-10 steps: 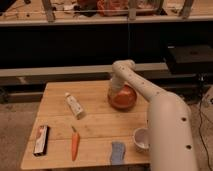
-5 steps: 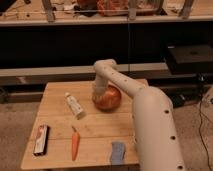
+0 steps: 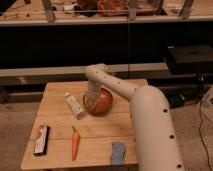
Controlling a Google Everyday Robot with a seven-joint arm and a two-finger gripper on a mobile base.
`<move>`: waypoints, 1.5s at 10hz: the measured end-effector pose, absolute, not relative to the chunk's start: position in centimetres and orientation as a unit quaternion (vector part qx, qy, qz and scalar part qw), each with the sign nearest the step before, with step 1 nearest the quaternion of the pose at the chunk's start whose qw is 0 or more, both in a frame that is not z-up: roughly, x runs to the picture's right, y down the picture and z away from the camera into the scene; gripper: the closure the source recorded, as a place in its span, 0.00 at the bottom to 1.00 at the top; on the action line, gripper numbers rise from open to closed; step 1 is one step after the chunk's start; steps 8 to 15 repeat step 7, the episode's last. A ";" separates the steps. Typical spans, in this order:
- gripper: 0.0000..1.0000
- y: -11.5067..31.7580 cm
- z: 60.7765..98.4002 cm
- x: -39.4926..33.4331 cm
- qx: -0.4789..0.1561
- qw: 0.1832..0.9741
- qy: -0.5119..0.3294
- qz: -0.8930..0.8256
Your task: Push the ceramic bowl across the table
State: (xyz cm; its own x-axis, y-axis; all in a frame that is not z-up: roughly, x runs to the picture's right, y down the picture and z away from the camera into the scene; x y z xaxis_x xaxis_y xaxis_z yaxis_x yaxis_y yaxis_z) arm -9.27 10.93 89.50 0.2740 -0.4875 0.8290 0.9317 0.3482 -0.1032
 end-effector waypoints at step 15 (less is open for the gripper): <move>0.92 13.8 87.9 -8.5 -0.313 0.686 -0.407 -0.515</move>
